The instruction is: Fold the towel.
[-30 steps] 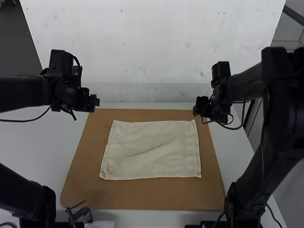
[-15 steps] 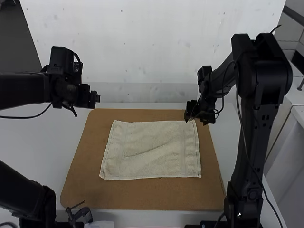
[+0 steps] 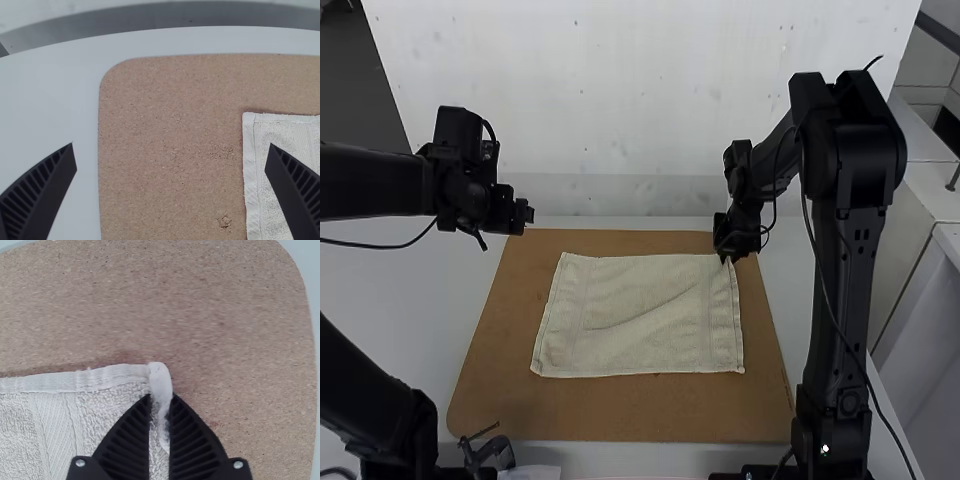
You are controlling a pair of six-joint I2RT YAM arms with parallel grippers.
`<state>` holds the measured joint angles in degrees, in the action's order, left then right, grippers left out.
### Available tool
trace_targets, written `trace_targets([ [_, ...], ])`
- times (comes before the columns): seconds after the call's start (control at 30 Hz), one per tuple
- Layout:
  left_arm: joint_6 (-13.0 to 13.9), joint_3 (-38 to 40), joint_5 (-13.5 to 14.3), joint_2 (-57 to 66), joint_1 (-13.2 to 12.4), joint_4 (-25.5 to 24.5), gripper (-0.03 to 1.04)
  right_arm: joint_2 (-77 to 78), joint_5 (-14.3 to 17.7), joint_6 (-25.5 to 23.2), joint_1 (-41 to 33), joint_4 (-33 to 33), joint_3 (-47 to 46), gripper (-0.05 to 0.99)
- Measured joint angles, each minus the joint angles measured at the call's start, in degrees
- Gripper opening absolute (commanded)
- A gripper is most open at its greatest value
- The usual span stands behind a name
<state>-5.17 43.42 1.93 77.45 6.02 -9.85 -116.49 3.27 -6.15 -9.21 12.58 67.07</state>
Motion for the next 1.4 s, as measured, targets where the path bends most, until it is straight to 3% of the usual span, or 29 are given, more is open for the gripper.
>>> trace_targets([
  [0.17, 0.0, 2.6, -0.5, 6.6, 0.6, 0.2, 0.98, -0.5, 0.0, -0.3, -0.2, 1.3, 1.2, 0.01],
  [0.4, 0.0, 10.6, 0.3, 18.5, 5.8, 0.1, 0.97, -0.5, 0.0, -0.3, -0.2, 1.5, 1.3, 0.01],
  [0.57, -0.2, 15.6, 1.4, 25.9, 8.0, -1.1, 0.97, -0.5, 0.0, -0.3, -0.2, 1.5, 1.3, 0.01],
  [0.83, -0.2, 22.5, 2.7, 35.3, 9.0, -4.4, 0.96, -0.5, 0.1, -0.2, -0.2, 1.4, 1.2, 0.01],
  [1.0, -0.5, 26.9, 1.2, 40.1, 9.0, -10.4, 0.89, -0.5, 0.2, 0.0, -0.2, 1.3, 1.2, 0.01],
  [1.03, -0.8, 28.1, 0.7, 40.6, 9.0, -11.5, 0.83, -0.5, 0.2, 0.0, -0.2, 1.3, 1.2, 0.01],
  [1.07, -0.9, 28.9, 0.3, 40.9, 9.0, -11.9, 0.7, -0.5, 0.2, 0.1, -0.2, 1.3, 1.2, 0.01],
  [1.13, -1.4, 30.1, -0.4, 42.0, 9.0, -12.3, 0.39, -0.5, 0.5, 0.2, -0.3, 1.3, 1.2, 0.01],
  [1.17, -1.9, 30.9, -1.0, 42.3, 9.0, -13.0, 0.16, -0.5, 0.6, 0.2, -0.5, 1.3, 1.2, 0.01],
  [1.2, -2.2, 31.5, -1.1, 42.8, 9.0, -13.0, 0.01, -0.5, 0.8, 0.2, -0.5, 1.1, 1.1, 0.01],
  [1.4, -2.9, 33.1, -1.1, 43.9, 9.3, -13.1, 0.02, -0.4, 1.1, 0.4, -0.6, 0.9, 0.8, 0.01],
])
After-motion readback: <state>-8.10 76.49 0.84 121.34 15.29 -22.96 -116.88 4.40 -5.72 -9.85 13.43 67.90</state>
